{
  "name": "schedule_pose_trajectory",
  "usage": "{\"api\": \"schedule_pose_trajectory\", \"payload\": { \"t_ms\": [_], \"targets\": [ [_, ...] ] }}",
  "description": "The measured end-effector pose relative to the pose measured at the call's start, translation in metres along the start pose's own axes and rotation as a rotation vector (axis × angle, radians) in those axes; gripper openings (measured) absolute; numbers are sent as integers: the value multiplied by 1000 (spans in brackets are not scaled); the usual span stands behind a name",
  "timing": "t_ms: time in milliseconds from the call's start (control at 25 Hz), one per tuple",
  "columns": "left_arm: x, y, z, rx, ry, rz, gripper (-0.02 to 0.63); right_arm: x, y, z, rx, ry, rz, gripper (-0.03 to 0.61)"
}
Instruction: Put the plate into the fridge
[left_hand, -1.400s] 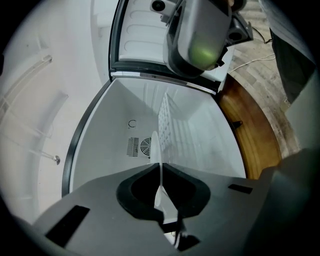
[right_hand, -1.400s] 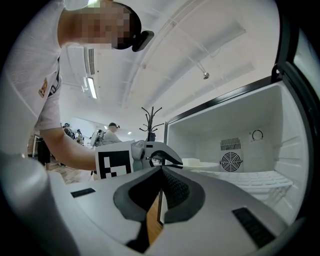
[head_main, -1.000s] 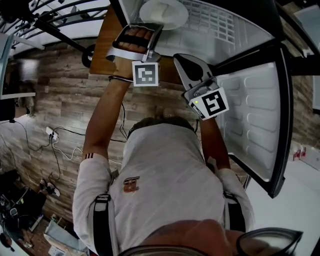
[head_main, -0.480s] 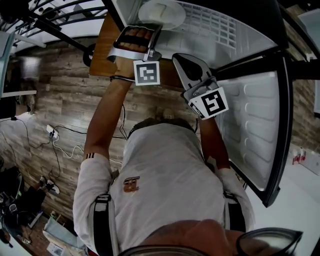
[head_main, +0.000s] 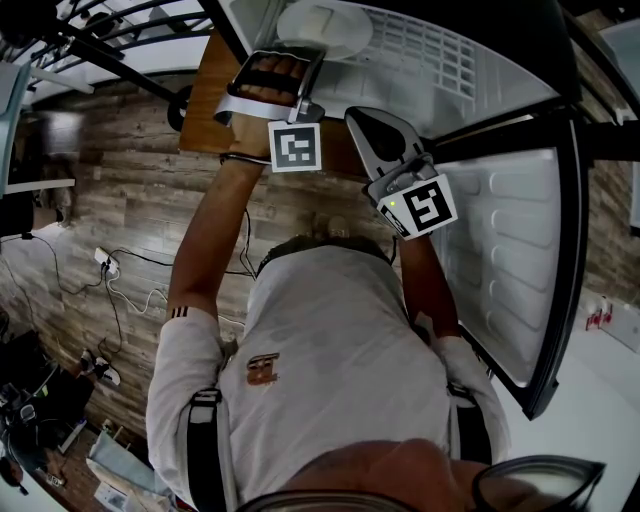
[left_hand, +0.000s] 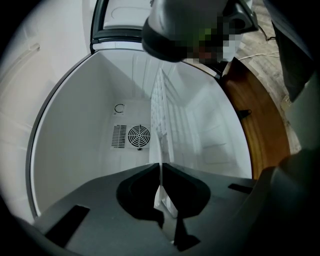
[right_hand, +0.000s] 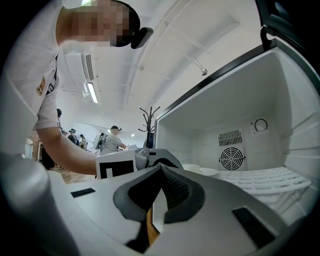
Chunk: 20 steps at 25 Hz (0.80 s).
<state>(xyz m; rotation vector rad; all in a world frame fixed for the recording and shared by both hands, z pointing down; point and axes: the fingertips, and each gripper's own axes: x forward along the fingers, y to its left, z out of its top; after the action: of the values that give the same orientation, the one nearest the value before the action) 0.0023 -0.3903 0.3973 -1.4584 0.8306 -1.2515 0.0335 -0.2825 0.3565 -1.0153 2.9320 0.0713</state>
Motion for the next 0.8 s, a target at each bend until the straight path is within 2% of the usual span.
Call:
{"api": "schedule_pose_trajectory", "payload": {
  "t_ms": [800],
  "targets": [
    [-6,-8,4,21,-21,-13,32,-3,6,-2,7,2,-5,32]
  ]
}}
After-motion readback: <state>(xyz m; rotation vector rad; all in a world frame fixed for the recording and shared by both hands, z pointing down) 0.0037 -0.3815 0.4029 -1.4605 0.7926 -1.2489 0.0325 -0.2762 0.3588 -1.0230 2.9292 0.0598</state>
